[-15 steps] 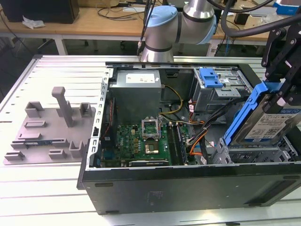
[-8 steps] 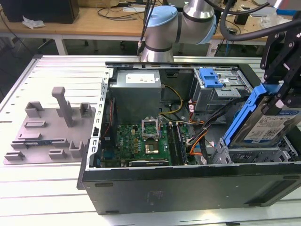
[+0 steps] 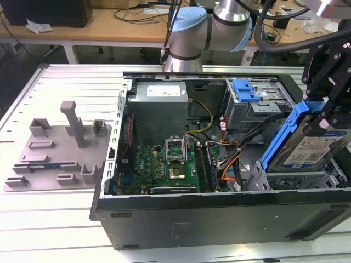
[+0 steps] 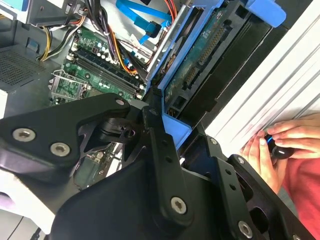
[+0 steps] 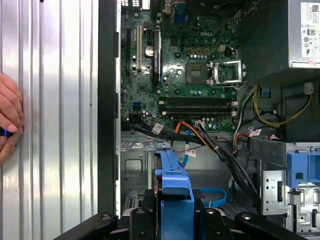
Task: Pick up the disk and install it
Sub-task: 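Insert the disk into the insertion slot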
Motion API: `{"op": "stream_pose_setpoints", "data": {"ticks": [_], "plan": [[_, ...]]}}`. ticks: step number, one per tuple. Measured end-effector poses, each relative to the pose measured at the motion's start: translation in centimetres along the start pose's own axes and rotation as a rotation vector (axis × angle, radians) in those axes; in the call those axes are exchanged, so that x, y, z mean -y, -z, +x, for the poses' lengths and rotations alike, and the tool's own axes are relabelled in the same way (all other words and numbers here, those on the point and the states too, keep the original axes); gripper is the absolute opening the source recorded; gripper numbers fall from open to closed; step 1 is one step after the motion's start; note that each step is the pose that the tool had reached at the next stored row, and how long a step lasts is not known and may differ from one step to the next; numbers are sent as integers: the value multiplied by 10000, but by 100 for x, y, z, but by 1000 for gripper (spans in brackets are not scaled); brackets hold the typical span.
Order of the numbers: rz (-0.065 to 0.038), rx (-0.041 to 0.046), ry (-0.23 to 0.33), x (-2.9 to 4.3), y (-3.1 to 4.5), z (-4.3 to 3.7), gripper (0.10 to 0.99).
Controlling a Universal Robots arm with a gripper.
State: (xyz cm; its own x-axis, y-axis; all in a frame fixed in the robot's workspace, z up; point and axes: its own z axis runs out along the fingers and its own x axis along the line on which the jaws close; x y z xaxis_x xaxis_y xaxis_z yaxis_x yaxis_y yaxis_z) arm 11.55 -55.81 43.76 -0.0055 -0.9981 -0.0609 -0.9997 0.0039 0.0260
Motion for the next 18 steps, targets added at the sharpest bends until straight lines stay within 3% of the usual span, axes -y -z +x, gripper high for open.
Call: {"op": "stream_pose_setpoints", "data": {"ticks": [18], "plan": [[0,0,0,5,-180,11,369]]}}
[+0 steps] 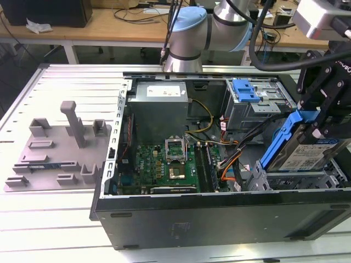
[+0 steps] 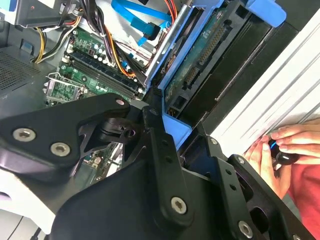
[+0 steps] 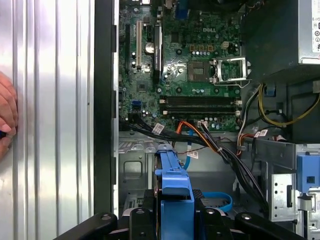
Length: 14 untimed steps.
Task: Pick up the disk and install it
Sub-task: 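Insert the disk into the insertion slot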
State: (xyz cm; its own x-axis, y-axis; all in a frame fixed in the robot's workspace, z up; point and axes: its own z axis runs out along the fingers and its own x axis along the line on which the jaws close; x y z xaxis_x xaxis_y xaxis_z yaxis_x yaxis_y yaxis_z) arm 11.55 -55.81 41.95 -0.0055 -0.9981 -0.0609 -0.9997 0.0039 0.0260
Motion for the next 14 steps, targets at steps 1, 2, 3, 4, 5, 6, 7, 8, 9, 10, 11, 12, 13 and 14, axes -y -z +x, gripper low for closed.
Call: {"op": "stream_pose_setpoints", "data": {"ticks": [1,2,3,4,5,6,7,8,9,10,11,12,13,14], "plan": [[0,1,0,0,-13,1,369],[0,0,0,1,-19,1,369],[0,0,0,1,-26,2,369],[0,0,0,1,-39,2,369],[0,0,1,1,-53,3,369],[0,1,0,2,-66,4,369],[0,0,0,2,-74,5,369],[1,-2,0,2,-85,5,380],[0,0,0,2,-91,5,439],[0,0,-1,2,-94,6,439],[0,-1,1,3,-100,6,506],[0,-1,1,3,-101,6,506],[0,0,0,3,-102,6,506],[0,0,0,3,-102,6,506]]}}
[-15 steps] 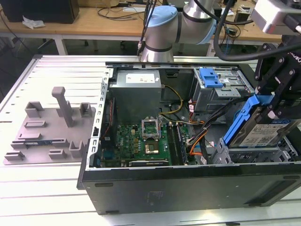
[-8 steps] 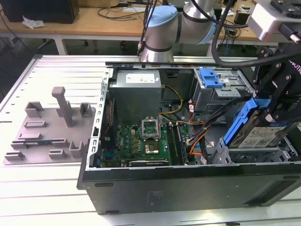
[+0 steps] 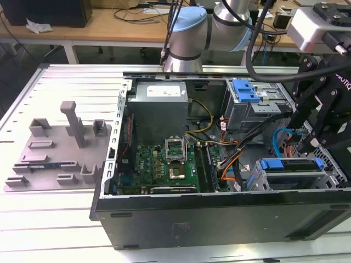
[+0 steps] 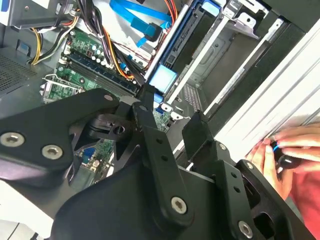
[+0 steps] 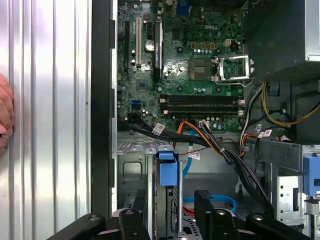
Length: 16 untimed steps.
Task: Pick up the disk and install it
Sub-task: 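Insert the disk into the insertion slot, then insert the first disk wire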
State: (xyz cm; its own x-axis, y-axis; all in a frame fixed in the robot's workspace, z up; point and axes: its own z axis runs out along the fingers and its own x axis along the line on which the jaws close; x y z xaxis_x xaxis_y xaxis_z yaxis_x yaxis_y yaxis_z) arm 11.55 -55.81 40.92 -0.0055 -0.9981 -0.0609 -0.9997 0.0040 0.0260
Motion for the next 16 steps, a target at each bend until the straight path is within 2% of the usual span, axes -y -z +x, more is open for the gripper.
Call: {"op": "stream_pose_setpoints", "data": {"ticks": [14,15,16], "plan": [[0,-12,0,0,-6,-17,506],[-1,-24,0,0,-7,-27,506],[1,-155,-3,0,-11,-87,506]]}}
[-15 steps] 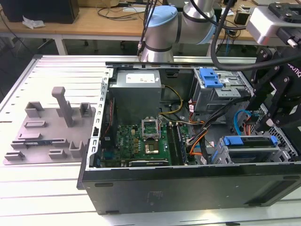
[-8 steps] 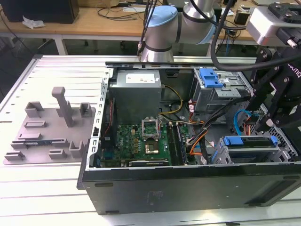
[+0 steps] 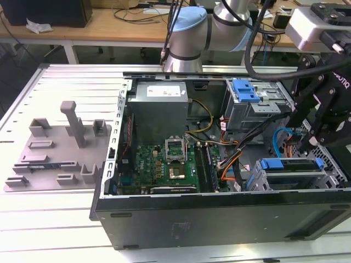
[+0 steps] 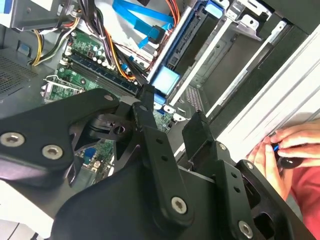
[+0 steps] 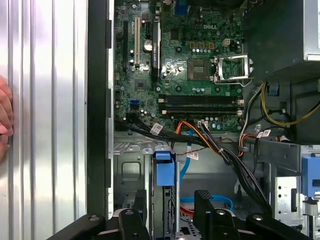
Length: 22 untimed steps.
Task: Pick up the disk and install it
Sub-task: 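Insert the first disk wire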
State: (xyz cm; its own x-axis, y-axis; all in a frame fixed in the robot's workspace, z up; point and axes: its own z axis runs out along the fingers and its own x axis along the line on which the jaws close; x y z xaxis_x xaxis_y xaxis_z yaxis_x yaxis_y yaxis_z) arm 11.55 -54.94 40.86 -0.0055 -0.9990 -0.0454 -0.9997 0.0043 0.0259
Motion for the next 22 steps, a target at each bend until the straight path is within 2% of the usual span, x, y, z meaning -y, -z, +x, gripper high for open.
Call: {"op": "stream_pose_setpoints", "data": {"ticks": [1,2,3,4,6,8,9,10,11,15,17,19,20,22], "plan": [[1,-155,-4,0,-1,-41,506],[2,-422,-8,0,-4,-110,506],[3,-595,-13,-1,-7,-158,506],[3,-710,-16,-1,-8,-197,506],[6,-1146,-27,-2,-15,-369,506],[7,-1358,-33,-2,-20,-451,506],[8,-1556,-38,-2,-22,-509,506],[9,-1695,-41,-2,-23,-535,506],[9,-1929,-47,-2,-25,-563,506],[-42,-2627,-62,22,-26,-609,506],[-83,-2929,-67,50,-27,-629,506],[-117,-3183,-71,81,-26,-643,506],[-143,-3359,-74,109,-26,-654,506],[-188,-3572,-76,163,-26,-667,506]]}}
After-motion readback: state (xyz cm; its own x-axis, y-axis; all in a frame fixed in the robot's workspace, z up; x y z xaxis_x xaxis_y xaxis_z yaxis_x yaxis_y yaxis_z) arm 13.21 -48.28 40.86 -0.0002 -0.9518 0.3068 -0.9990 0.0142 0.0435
